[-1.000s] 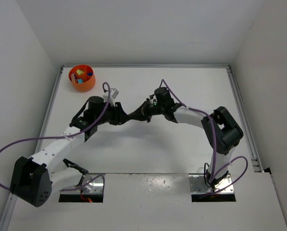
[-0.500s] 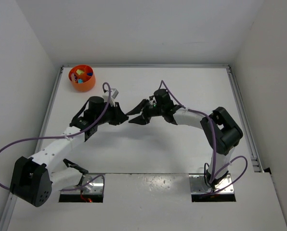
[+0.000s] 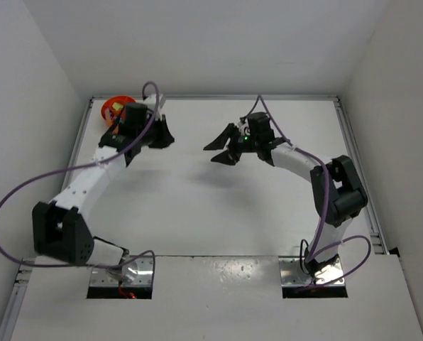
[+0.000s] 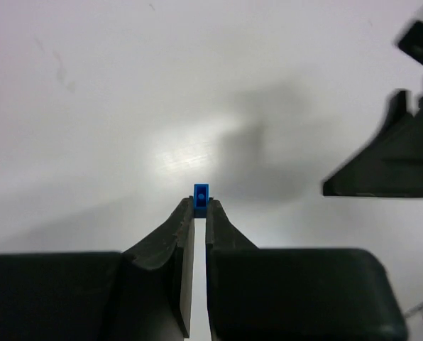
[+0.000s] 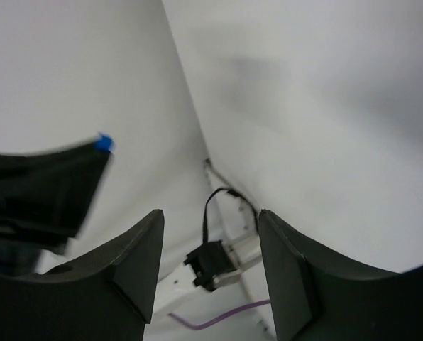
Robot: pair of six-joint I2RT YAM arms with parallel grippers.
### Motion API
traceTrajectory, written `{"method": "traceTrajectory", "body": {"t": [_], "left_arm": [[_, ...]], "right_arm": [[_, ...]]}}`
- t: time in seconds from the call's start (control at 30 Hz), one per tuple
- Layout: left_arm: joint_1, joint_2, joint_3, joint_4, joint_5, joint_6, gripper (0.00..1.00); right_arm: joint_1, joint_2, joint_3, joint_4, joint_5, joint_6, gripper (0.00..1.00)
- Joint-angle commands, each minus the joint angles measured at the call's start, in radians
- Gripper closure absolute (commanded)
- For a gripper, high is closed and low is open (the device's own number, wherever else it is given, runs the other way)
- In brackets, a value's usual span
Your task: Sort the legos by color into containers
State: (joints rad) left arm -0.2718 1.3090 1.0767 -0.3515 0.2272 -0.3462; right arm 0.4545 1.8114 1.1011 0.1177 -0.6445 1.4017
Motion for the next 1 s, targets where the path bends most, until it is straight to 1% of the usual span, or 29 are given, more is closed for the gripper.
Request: {"method": "traceTrajectory", "body": {"t": [0.0,0.03,0.07,0.13,0.17,0.2,0.23,0.27,0.3,0.33,0.37,0.43,0.47,0.57,0.87,0.97], "left_arm": [[0.048,0.163,0.245,-0.171,-0.126,0.095,1.00],[0.057,0.252,0.309,-0.206,-0.150,0.104,1.00],[0.071,0.287,0.409,-0.240,-0.179,0.104,1.00],[0.081,0.369,0.488,-0.250,-0.233,0.114,1.00],[0.082,0.396,0.562,-0.250,-0.288,0.115,1.00],[0.091,0.424,0.601,-0.259,-0.320,0.125,1.00],[0.100,0.487,0.641,-0.268,-0.350,0.125,1.00],[0.100,0.522,0.732,-0.289,-0.389,0.136,1.00],[0.114,0.561,0.785,-0.303,-0.406,0.136,1.00],[0.134,0.638,0.839,-0.320,-0.426,0.145,1.00],[0.147,0.676,0.952,-0.354,-0.442,0.145,1.00],[0.187,0.769,1.054,-0.382,-0.453,0.132,1.00],[0.198,0.788,1.115,-0.382,-0.466,0.131,1.00],[0.198,0.849,1.163,-0.382,-0.520,0.141,1.00],[0.272,0.960,1.255,-0.363,-0.519,0.150,1.00],[0.293,0.987,1.255,-0.353,-0.508,0.150,1.00]], "right_arm": [[-0.049,-0.073,0.108,-0.090,0.055,-0.260,0.44],[-0.060,-0.073,0.132,-0.122,0.055,-0.294,0.44],[-0.060,-0.083,0.141,-0.139,0.098,-0.353,0.44],[-0.089,-0.093,0.155,-0.165,0.132,-0.398,0.44],[-0.089,-0.106,0.155,-0.174,0.132,-0.426,0.44],[-0.102,-0.116,0.155,-0.174,0.141,-0.426,0.44],[-0.112,-0.116,0.155,-0.174,0.141,-0.437,0.44],[-0.112,-0.116,0.155,-0.174,0.141,-0.437,0.44],[-0.125,-0.127,0.146,-0.174,0.141,-0.437,0.44],[-0.134,-0.127,0.146,-0.174,0.141,-0.437,0.44],[-0.134,-0.127,0.137,-0.165,0.141,-0.437,0.44],[-0.145,-0.136,0.137,-0.156,0.141,-0.437,0.44],[-0.145,-0.136,0.128,-0.156,0.132,-0.437,0.45],[-0.155,-0.136,0.128,-0.156,0.123,-0.428,0.45],[-0.174,-0.118,0.128,-0.136,0.105,-0.417,0.46],[-0.183,-0.109,0.117,-0.136,0.105,-0.417,0.46]]}}
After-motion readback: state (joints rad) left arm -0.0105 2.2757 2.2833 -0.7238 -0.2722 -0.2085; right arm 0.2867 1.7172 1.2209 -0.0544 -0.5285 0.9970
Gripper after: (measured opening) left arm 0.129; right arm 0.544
